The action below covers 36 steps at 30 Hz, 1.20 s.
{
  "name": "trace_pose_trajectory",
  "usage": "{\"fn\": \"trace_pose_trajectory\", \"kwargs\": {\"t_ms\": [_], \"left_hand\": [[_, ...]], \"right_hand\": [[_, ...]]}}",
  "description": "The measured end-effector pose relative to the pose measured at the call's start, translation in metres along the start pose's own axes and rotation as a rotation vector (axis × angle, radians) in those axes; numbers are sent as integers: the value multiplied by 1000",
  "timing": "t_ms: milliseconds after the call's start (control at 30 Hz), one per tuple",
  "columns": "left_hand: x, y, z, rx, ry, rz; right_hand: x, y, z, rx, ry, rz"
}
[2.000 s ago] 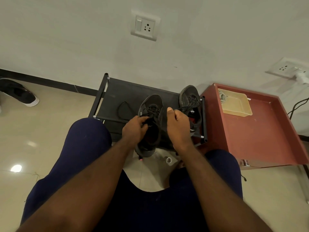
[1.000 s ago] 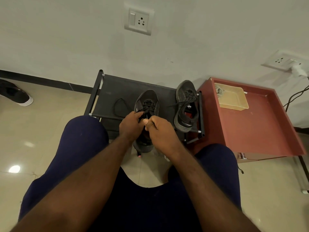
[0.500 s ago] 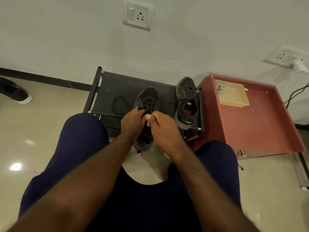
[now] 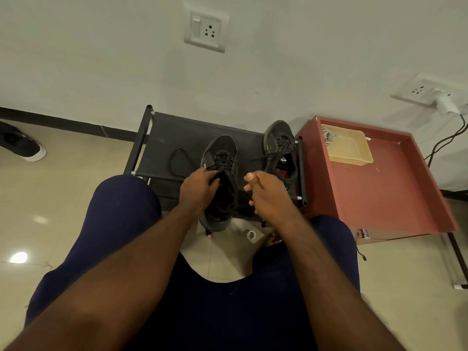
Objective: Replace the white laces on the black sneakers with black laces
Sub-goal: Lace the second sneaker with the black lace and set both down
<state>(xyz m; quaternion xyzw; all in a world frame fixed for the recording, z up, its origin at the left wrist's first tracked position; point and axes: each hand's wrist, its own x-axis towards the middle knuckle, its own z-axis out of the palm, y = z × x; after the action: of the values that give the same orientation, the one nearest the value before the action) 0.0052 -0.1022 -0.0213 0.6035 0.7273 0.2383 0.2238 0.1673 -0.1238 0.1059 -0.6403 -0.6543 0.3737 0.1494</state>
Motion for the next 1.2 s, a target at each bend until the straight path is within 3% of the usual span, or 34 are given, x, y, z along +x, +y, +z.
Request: {"fn": "trace_pose_trajectory", "kwargs": {"t_ms": [100,200,267,333,433,533,833,933,1067,1200], "left_hand": [[-2,1,0,-12,16,-1],[-3,1,2,-34,9,-10],[-3,1,3,-61,5,-20],[-3,0,3,-80,-15,-23],[-2,0,1,-90,-30,-58],[-2,1,1,-103,-22,-87],[-3,-4,-3,-315,-120,-99],[3,-5,-7,-406,-71,-166],[17,-8,-2,-102,-119,-116],[31,-2,-10,37,-178,-98]], "right_hand": [[1,-10,-18,251,42,-27],[5,-19,-34,379,303,-198],[15,-14,-37,379,467,-223],[32,4,-33,296,525,-122],[47,31,-13,259,206,220],[50,56,16,-11,-81,252],[62,48,70,-213,39,47],[68,49,71,-225,86,13],[73,47,70,-300,56,11],[76,47,69,-279,127,26]]}}
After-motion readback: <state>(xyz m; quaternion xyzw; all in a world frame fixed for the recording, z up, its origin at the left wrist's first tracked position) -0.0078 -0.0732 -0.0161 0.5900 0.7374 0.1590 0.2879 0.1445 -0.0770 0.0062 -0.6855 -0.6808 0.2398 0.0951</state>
